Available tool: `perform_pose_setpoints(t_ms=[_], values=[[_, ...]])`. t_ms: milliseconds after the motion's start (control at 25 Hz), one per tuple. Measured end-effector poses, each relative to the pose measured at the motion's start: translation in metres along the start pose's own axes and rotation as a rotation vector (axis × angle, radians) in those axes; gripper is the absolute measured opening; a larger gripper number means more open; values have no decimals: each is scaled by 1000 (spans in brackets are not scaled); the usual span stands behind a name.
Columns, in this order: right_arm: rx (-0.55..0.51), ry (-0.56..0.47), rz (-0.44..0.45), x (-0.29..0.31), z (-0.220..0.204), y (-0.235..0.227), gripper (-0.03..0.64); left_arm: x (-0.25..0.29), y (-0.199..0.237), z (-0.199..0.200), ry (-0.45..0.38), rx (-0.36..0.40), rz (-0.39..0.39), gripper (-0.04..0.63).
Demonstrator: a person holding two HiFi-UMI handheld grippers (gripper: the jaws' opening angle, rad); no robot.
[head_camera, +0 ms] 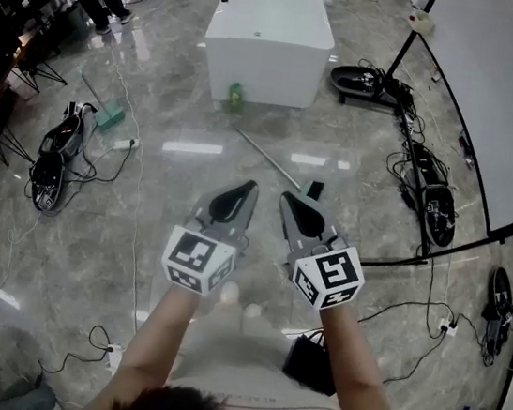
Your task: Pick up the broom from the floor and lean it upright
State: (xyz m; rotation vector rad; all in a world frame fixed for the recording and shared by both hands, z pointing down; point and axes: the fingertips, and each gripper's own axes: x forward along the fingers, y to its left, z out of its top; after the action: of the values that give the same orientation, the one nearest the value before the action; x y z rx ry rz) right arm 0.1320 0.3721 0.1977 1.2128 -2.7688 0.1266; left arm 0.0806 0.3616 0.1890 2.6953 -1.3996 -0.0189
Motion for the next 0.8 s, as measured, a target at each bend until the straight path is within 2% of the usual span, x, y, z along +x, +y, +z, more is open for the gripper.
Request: perform_pose_setpoints(t_ms=[400, 800], values=[[-2, 10, 23, -3, -2, -6, 0, 5, -5, -4, 7, -8, 17, -2], [8, 37, 74, 10, -13, -5, 1, 3, 15, -14, 11, -32, 72, 0]])
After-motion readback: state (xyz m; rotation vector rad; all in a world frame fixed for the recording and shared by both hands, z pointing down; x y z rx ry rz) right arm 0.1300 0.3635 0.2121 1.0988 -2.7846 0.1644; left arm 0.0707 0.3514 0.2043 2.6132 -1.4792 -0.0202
